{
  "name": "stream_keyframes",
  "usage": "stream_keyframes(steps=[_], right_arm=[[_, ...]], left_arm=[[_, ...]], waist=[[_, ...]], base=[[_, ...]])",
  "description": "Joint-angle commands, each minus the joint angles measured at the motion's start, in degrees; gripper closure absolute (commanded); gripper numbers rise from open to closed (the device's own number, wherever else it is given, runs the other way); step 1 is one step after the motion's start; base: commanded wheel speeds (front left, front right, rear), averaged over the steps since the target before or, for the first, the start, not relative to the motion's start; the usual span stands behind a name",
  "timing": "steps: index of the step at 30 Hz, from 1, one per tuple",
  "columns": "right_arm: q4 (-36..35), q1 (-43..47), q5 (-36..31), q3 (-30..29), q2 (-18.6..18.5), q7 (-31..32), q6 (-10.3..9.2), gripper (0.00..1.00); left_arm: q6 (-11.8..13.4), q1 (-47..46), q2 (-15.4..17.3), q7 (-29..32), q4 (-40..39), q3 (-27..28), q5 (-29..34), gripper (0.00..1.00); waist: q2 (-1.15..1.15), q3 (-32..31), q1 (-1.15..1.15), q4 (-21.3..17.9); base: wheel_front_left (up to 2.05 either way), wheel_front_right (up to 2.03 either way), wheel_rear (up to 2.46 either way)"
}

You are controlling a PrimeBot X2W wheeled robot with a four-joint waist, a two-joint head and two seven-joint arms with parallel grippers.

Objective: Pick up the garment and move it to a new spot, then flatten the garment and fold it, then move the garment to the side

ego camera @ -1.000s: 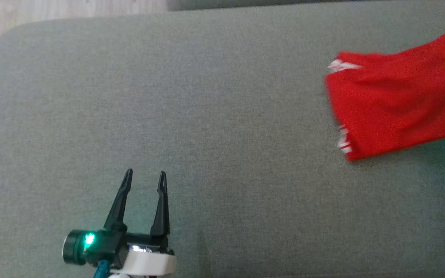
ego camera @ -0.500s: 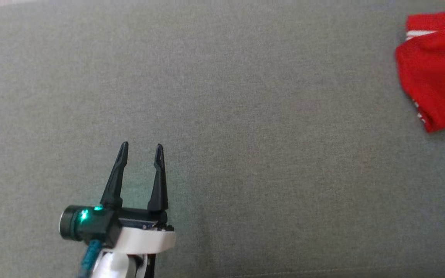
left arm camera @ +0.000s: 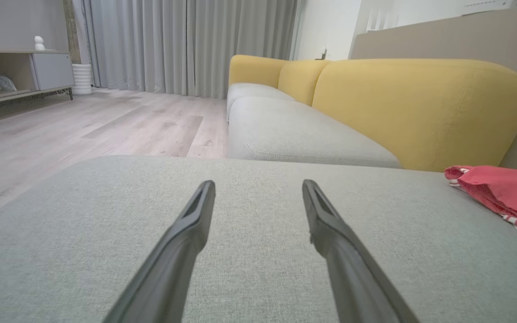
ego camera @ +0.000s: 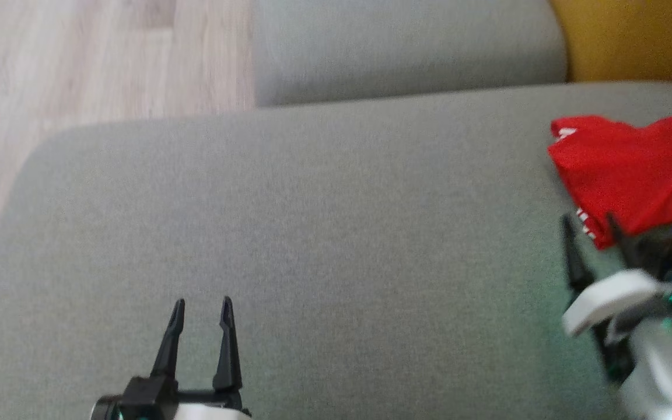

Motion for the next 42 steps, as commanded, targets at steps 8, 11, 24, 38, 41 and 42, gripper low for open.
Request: stream_keyframes(steps=[8, 11, 24, 38, 41, 42], right_arm=[[-28.08, 20.34, -6.38, -4.32, 8.95, -0.82, 0.37, 0.00], [-31.65, 25.04, -7.81, -3.77, 9.93, -0.82, 0.37, 0.00], [-33.18, 29.71, -8.53, -2.23, 9.76, -0.83, 0.37, 0.00], [-27.59, 32.43, -4.74, -4.13, 10.47, 1.03, 0.01, 1.00], [-27.75, 32.05, -2.71, -4.39, 10.53, 1.51, 0.01, 1.00], [-27.81, 31.93, -2.03, -4.47, 10.55, 1.66, 0.02, 1.00]], left_arm=[[2.33, 2.41, -0.17, -0.55, -2.61, 3.64, 0.55, 0.00], [3.19, 4.40, -0.17, -0.55, -2.83, 4.12, 1.10, 0.00], [5.14, 7.27, -0.17, -0.55, -1.57, 5.37, 1.73, 0.00], [4.10, 9.93, 0.02, 1.11, 3.67, 3.92, -2.04, 1.00], [3.68, 9.40, 0.04, 1.60, 3.73, 4.33, -3.98, 1.00], [3.54, 9.22, 0.04, 1.76, 3.75, 4.46, -4.63, 1.00]], waist=[[0.00, -8.55, 0.02, -1.02], [0.00, -10.32, 0.02, -1.38], [0.00, -12.80, 0.02, -1.86], [0.00, -12.30, 0.03, -1.85], [0.00, -11.97, 0.03, -1.77], [0.00, -11.86, 0.03, -1.74]], base=[[0.00, 0.00, 0.00], [0.00, 0.00, 0.00], [0.00, 0.00, 0.00], [0.00, 0.00, 0.00], [0.00, 0.00, 0.00], [0.00, 0.00, 0.00]])
